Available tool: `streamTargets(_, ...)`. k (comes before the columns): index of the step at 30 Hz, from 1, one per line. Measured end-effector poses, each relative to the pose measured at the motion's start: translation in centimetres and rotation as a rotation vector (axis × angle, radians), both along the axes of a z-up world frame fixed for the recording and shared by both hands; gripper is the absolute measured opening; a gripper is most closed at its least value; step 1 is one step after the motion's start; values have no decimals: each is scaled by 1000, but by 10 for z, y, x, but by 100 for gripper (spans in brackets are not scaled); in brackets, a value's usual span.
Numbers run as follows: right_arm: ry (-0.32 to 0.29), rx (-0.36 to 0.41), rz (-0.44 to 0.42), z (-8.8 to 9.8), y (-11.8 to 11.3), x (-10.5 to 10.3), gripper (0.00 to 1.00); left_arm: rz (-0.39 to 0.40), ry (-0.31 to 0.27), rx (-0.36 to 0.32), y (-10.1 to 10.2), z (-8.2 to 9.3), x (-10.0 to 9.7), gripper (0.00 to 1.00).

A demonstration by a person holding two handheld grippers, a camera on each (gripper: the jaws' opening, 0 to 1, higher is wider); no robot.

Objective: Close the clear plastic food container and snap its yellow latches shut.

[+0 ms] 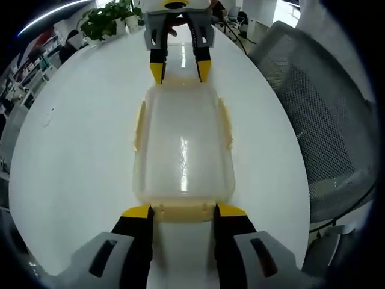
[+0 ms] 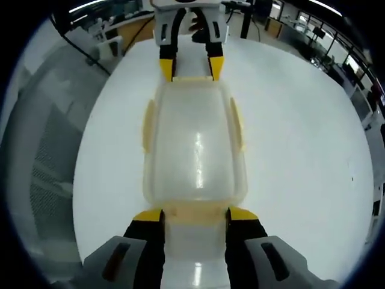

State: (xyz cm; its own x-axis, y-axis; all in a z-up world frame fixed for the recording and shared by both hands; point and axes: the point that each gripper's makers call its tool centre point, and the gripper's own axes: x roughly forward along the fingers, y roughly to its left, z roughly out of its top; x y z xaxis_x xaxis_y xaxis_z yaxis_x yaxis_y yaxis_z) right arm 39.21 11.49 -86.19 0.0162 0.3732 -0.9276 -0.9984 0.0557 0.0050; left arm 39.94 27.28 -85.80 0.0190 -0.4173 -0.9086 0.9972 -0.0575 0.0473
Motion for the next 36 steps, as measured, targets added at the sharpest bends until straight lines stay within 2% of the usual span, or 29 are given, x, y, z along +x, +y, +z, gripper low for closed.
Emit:
streamTargets(6, -1, 5, -11, -1, 0, 0, 36, 20, -26, 12, 1, 1, 2, 38)
streamTargets(15, -1, 1, -18, 2, -2, -4, 36, 20, -20, 61, -1, 2, -1, 37)
streamTargets(26, -5, 17, -30, 14, -8, -1, 36, 23, -26, 58, -7, 23, 2, 38)
streamTargets(35, -31, 30, -13, 36, -13, 0, 36, 33, -47, 48, -13, 42, 0, 38)
streamTargets(36, -48, 30, 2, 40, -14, 1, 36, 34, -53, 52, -14, 45, -1, 38)
